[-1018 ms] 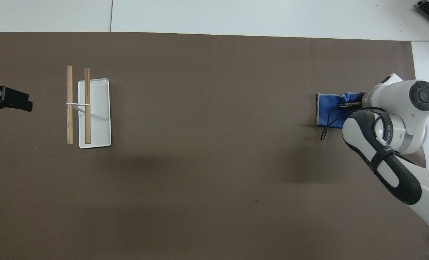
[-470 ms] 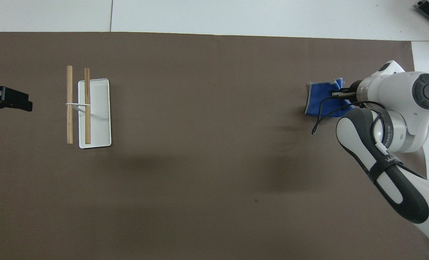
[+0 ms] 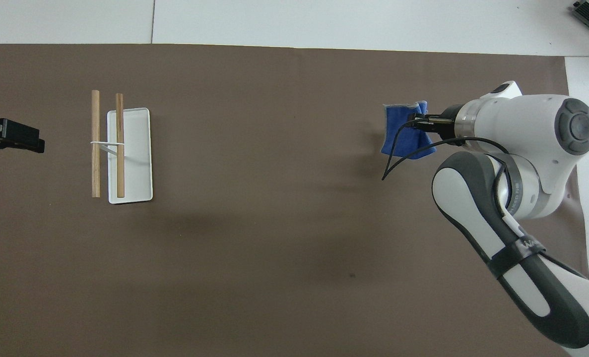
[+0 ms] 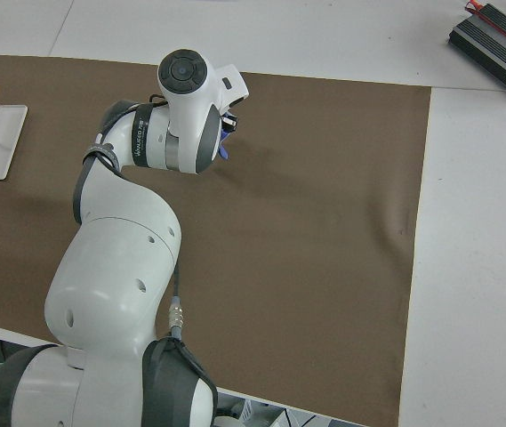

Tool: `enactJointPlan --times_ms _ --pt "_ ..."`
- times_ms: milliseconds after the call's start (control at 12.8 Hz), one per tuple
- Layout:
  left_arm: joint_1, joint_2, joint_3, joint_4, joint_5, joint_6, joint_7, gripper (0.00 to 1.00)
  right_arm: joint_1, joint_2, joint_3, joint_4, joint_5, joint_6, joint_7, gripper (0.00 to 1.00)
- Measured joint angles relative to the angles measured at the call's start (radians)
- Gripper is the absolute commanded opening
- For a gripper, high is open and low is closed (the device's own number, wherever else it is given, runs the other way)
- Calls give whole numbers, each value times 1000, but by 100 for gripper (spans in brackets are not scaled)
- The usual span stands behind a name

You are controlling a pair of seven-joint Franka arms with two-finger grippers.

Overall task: Right arm passes towel to left arm to hang
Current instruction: 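Lift the blue towel with the right gripper toward the table center, then hold the towel with the right gripper while the left gripper reaches it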

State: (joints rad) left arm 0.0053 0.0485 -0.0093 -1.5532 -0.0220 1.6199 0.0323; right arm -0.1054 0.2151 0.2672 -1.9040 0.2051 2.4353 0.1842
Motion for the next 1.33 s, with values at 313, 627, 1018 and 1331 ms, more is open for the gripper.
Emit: enactJointPlan --times_ms 313,627,1018,1331 --pt "0 0 0 0 0 0 0 100 3 -32 118 44 106 -32 265 0" --pt "0 0 0 0 0 0 0 100 18 -45 189 81 251 -30 463 0" --pt "-3 -2 -5 0 0 -4 -1 100 130 -40 191 87 451 166 615 0" --pt "-65 -33 -30 -38 -36 -44 -107 100 193 -35 192 93 477 253 764 0"
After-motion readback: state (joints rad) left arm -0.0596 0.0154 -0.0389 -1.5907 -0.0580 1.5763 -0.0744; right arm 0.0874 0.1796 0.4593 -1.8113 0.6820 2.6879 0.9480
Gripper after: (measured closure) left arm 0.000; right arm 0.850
